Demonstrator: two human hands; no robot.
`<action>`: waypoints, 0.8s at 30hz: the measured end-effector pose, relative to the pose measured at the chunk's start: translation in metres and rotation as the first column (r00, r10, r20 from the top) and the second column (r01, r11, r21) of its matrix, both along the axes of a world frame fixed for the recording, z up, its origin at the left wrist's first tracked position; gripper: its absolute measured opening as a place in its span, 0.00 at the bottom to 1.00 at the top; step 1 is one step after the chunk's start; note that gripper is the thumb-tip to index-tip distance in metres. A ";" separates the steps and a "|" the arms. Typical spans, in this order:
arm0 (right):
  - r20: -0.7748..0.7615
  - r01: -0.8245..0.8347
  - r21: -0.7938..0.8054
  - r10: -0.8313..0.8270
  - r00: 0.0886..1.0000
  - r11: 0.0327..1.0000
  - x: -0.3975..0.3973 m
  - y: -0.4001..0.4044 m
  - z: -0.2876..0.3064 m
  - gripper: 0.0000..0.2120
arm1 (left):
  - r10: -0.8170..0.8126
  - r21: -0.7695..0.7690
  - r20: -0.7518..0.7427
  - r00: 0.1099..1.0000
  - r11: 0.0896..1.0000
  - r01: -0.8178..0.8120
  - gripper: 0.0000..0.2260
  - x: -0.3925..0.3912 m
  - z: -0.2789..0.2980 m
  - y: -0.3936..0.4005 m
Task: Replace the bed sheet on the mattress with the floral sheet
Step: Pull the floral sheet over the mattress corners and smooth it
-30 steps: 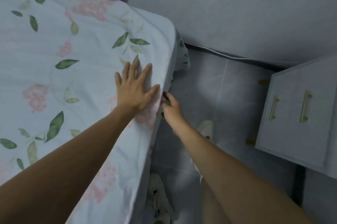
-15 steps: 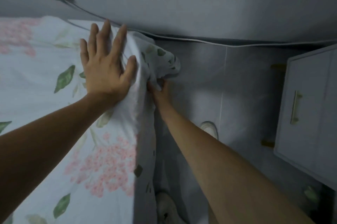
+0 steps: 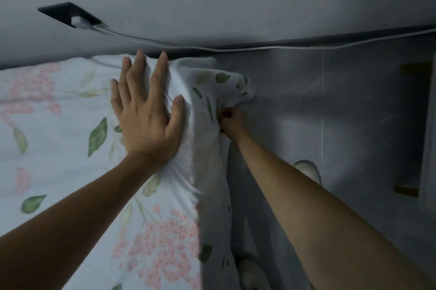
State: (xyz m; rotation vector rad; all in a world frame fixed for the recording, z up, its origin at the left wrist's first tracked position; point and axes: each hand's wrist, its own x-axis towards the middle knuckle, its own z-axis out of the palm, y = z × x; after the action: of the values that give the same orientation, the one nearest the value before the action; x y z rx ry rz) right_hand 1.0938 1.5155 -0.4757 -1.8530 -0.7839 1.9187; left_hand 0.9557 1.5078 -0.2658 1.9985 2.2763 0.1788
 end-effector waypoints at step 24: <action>0.175 0.030 0.100 -0.047 0.984 0.995 0.001 0.024 0.000 0.07 | -0.128 -0.053 -0.031 0.991 0.991 0.126 0.30 0.007 -0.002 0.004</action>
State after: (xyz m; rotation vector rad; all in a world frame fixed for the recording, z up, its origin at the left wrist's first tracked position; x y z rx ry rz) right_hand 1.0952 1.5391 -0.4753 -1.9831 -0.8727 1.6789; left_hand 0.9628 1.5122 -0.2680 2.1280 2.1406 0.0746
